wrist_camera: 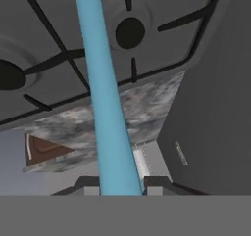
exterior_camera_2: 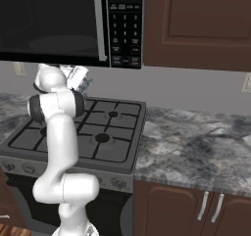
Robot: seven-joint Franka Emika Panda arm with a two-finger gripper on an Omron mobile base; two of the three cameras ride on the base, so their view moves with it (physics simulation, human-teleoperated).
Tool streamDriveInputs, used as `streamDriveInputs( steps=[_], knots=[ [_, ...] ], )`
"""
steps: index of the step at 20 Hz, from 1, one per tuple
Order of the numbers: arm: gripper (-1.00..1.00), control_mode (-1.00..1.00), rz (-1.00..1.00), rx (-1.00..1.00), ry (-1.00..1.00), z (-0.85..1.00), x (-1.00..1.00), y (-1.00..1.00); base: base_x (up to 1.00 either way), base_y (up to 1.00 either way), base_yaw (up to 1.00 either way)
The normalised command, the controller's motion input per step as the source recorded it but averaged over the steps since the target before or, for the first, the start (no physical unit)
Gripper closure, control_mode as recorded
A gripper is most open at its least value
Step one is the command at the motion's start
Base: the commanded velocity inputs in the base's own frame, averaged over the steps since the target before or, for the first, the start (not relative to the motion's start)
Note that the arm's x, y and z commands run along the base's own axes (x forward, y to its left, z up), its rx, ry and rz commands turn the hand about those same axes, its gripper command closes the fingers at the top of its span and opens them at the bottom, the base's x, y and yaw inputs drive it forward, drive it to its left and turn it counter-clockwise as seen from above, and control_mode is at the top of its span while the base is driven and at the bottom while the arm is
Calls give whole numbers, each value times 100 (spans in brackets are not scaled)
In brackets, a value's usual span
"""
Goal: Put the avocado and broccoli in the pot. Retrieve the spatula and lightly stir the vegetables in the pot.
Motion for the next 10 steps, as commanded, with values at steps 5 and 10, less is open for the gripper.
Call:
streamDriveInputs(
  steps=[5, 10],
  knots=[
    [100, -100, 0, -10, 0, -4, 9, 27, 0, 0, 0],
    [100, -100, 0, -9, 0, -9, 23, 1, 0, 0, 0]
  ],
)
